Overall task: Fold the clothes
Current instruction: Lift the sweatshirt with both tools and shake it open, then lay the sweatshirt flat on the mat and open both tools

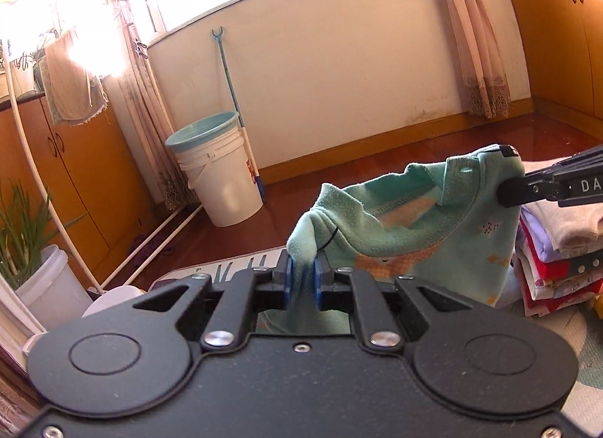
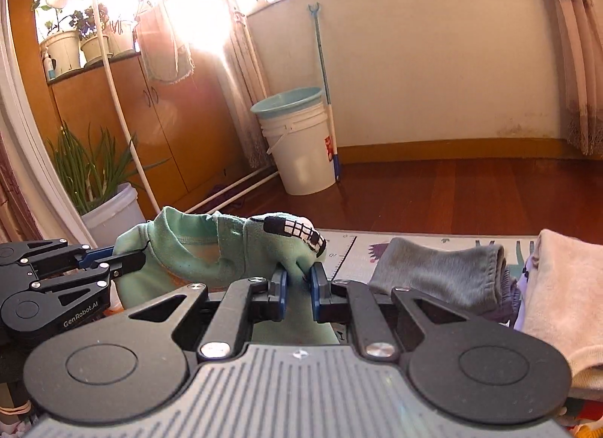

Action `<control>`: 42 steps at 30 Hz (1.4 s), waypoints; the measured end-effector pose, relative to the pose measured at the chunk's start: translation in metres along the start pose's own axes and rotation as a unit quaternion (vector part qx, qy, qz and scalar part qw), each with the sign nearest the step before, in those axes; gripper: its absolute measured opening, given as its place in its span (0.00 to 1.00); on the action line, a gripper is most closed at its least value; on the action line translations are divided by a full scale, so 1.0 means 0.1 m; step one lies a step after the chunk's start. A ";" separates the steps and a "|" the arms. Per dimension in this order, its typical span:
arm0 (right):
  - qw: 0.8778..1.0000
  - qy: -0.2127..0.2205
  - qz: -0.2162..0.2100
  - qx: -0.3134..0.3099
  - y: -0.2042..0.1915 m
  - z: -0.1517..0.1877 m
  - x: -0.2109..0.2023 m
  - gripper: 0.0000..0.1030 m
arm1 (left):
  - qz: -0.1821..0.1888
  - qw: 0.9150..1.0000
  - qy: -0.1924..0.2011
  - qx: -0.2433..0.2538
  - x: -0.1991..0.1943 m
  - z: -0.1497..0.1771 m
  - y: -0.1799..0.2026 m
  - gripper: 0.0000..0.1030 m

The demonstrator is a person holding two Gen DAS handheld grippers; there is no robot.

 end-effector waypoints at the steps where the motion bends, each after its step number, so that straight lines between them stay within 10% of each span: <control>1: 1.000 -0.004 0.010 -0.009 0.03 0.07 0.05 0.14 | 0.004 1.000 -0.013 0.008 0.07 0.13 0.07 0.08; 10: 0.985 -0.161 0.042 -0.048 0.22 1.35 0.51 0.12 | 0.063 0.985 -0.138 0.085 0.30 1.43 0.67 0.08; 21: 0.962 -0.262 0.022 -0.078 0.01 2.49 0.18 0.05 | 0.110 0.963 -0.172 0.178 -0.11 2.20 1.16 0.08; 30: 0.953 -0.299 0.005 -0.044 0.04 2.57 -0.08 0.11 | 0.184 0.897 -0.242 0.320 -0.53 3.04 1.69 0.14; 38: 0.947 -0.308 -0.023 0.082 0.18 2.64 -0.14 0.38 | 0.188 0.935 -0.282 0.108 -0.65 2.85 1.28 0.30; 42: 0.942 -0.312 -0.028 0.124 0.20 2.69 0.01 0.44 | 0.150 0.934 -0.303 -0.118 -0.58 2.80 0.84 0.30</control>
Point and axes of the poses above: each gripper's, at about its wrist camera, not at the fingertips, and x roughly the way its jaws point, y to its right, z to its underside, the point moved 1 cm from there along x, roughly the way its jaws point, and after that the axes turned 8 degrees about -y, right-handed, at the moved point
